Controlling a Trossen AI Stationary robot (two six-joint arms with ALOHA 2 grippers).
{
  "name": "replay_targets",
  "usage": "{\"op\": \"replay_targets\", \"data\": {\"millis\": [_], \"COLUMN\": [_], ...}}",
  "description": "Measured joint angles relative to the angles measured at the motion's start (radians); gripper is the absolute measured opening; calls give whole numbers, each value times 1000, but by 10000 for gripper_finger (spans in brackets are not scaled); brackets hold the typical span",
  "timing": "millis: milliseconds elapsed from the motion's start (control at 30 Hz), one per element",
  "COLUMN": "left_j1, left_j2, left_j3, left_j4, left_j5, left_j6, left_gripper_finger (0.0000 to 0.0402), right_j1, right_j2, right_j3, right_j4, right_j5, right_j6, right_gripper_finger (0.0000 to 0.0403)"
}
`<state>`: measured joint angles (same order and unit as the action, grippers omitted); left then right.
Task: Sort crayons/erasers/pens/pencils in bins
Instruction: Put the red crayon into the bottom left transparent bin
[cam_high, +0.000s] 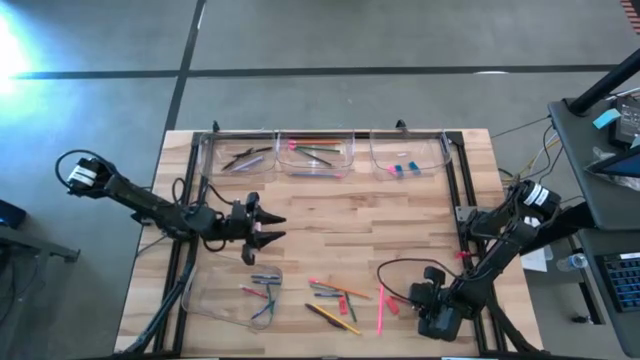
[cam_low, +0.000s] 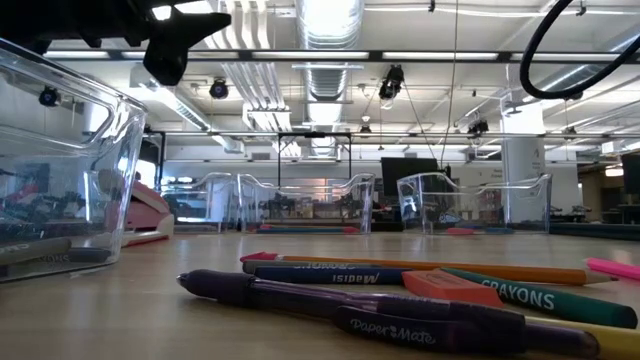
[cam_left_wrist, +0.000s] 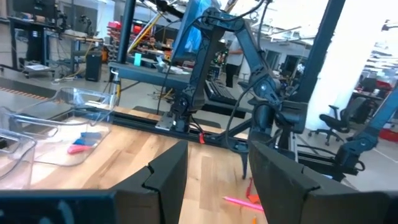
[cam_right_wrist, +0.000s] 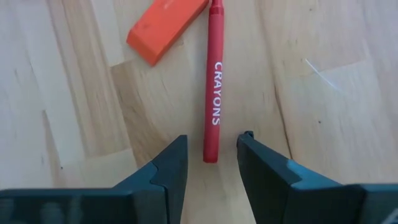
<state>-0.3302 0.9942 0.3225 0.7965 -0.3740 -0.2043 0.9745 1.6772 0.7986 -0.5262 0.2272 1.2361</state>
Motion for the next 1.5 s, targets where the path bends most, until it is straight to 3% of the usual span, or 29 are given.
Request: {"op": "replay_targets", "data": {"millis": [567, 933, 1100, 1500], "left_j1": [0, 1, 1, 1], "left_j2": [-6, -2, 0, 0], "left_j3": [0, 0, 0, -1], "left_j4": [1, 3, 1, 1], "left_j5": [8, 8, 8, 8], "left_j6": [-25, -26, -26, -25], "left_gripper_finger": [157, 157, 157, 157], "right_j1": [-6, -6, -6, -9], "right_j2": [0, -9, -74, -314], "right_j3": [-2, 0, 0, -9], "right_j4": [9, 10, -10, -53], "right_j5": [35, 53, 118, 436], "right_j6": [-5, 25, 67, 40], "right_gripper_finger": [92, 17, 16, 14]}}
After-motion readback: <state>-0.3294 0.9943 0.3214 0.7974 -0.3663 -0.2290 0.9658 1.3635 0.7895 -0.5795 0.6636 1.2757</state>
